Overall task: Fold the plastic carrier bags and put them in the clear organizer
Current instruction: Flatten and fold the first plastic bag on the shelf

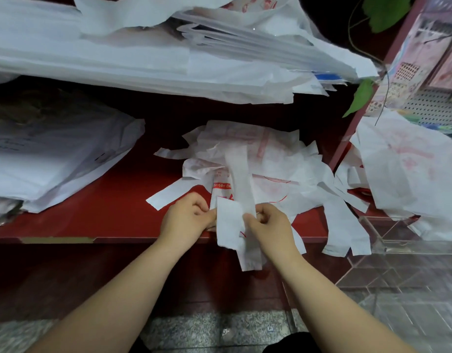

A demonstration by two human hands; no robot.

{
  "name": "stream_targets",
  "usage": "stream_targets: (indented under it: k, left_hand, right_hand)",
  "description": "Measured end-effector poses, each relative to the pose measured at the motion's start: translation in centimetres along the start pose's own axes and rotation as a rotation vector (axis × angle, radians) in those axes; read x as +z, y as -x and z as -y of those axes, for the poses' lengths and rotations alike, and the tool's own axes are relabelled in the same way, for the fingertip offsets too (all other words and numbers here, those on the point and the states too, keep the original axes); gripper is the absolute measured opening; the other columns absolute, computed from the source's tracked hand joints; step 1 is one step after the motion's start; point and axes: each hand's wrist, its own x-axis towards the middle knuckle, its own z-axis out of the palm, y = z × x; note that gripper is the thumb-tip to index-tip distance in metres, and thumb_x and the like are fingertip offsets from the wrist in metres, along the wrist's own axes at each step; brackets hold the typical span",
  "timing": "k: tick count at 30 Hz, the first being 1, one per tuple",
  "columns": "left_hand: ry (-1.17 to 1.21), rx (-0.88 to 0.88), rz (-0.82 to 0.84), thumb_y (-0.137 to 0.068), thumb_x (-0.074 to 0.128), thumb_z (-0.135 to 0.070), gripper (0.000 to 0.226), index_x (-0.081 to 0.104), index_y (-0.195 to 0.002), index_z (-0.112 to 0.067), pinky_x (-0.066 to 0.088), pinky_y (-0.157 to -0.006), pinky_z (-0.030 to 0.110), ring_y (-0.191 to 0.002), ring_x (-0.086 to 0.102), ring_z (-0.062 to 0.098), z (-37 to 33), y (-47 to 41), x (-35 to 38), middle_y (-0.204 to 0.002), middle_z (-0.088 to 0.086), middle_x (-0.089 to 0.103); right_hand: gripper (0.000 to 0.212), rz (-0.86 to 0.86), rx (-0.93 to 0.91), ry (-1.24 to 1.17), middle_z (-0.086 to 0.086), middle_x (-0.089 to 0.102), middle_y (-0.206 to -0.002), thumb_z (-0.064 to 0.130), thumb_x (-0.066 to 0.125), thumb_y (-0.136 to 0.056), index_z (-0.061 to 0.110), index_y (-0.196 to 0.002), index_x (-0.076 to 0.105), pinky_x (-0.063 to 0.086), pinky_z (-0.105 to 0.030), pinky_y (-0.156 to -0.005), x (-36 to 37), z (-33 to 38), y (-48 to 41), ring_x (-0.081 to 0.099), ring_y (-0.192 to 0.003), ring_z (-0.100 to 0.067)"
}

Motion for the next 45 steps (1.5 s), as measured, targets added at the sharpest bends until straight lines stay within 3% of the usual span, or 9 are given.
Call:
stream_targets:
  k: [5,8,14,19,27,33,37,40,45]
  left_hand:
    - [-0.16,0.005,0.052,-0.081,0.065,-0.014,0.025,0.05,-0.066,-0.028,0.041,-0.072,0.029,-0.08,0.058,0.02,-1.1,-1.6,1.3,-0.072,-0.009,0.055]
    - [-0.232,0.024,0.109,-0.087,0.058,-0.011,0.022,0.068,-0.103,-0.022,0.042,-0.082,0.026,-0.101,0.057,0.02,-1.1,-1.8,1.7,-0.101,-0.004,0.063]
    - [-0.414,0.058,0.129,-0.094,0.04,-0.005,0.054,0.03,-0.144,-0.021,0.038,-0.097,0.031,-0.124,0.043,0.019,-1.4,-1.5,1.8,-0.143,-0.002,0.037]
    - [-0.33,0.101,0.002,-0.089,0.052,-0.007,0.049,0.043,-0.136,-0.019,0.04,-0.079,0.023,-0.088,0.053,0.016,-0.3,-0.4,1.1,-0.136,-0.005,0.037]
    - [-0.688,0.845,0.063,-0.082,0.043,-0.034,0.04,0.064,-0.11,-0.015,0.015,-0.107,0.025,-0.114,0.044,0.014,3.6,2.0,0.5,-0.116,0.005,0.065]
    - [-0.627,0.912,-0.073,-0.101,0.026,-0.031,0.051,0.072,-0.097,-0.01,0.036,-0.09,0.028,-0.102,0.053,0.015,5.2,1.9,0.6,-0.101,0.005,0.071]
    - [-0.517,0.96,-0.172,-0.101,0.027,-0.025,0.052,0.075,-0.088,-0.008,0.038,-0.082,0.025,-0.095,0.053,0.011,4.8,2.1,0.5,-0.092,0.004,0.073]
    - [-0.518,0.999,-0.247,-0.097,0.037,-0.019,0.042,0.075,-0.085,-0.007,0.039,-0.082,0.026,-0.092,0.054,0.01,4.8,2.0,0.4,-0.088,0.003,0.073]
    - [-0.512,0.999,-0.279,-0.1,0.032,-0.023,0.049,0.076,-0.082,-0.009,0.041,-0.079,0.025,-0.086,0.066,0.011,4.6,2.3,0.3,-0.085,0.001,0.073]
  right_hand:
    - [0.037,0.025,0.068,0.061,0.006,0.046,-0.064,0.008,0.057,-0.085,0.006,-0.122,0.048,0.036,-0.011,-0.053,0.1,0.7,-1.4,0.044,-0.059,-0.005]
    - [0.044,0.03,0.073,0.105,0.006,0.041,-0.056,0.008,0.055,-0.086,0.011,-0.128,0.042,0.035,-0.011,-0.055,0.0,0.7,-0.9,0.042,-0.055,-0.003]
    - [0.03,0.06,0.06,0.265,0.014,0.041,-0.061,0.018,0.052,-0.088,0.019,-0.118,0.056,0.033,-0.028,-0.092,0.5,0.3,-1.0,0.046,-0.077,-0.011]
    - [0.028,0.057,0.029,0.381,0.012,0.041,-0.062,0.021,0.044,-0.092,0.025,-0.115,0.058,0.019,-0.026,-0.074,0.9,0.2,-1.1,0.055,-0.094,-0.019]
    - [0.029,0.184,0.023,0.447,0.014,0.062,-0.119,0.026,0.039,-0.096,0.03,-0.112,0.064,0.008,-0.027,-0.065,0.7,1.3,-1.8,0.049,-0.115,-0.006]
    - [0.042,0.148,-0.015,0.448,0.006,0.058,-0.093,0.03,0.053,-0.09,0.022,-0.131,0.045,0.024,-0.03,-0.099,0.6,1.7,-1.9,0.054,-0.107,-0.016]
    - [0.042,-0.128,-0.435,0.325,-0.004,0.061,-0.087,0.027,0.048,-0.085,0.006,-0.12,0.056,0.043,-0.034,-0.082,0.4,0.8,-0.2,0.058,-0.079,-0.024]
    - [0.039,0.035,-0.833,0.47,-0.011,0.068,-0.101,0.036,0.045,-0.085,0.01,-0.112,0.054,0.038,-0.031,-0.089,1.1,-1.6,1.0,0.058,-0.097,-0.024]
    - [0.034,0.033,-0.927,0.65,-0.008,0.071,-0.1,0.023,0.042,-0.08,0.011,-0.101,0.064,0.051,-0.037,-0.083,2.1,-2.9,0.9,0.068,-0.09,-0.022]
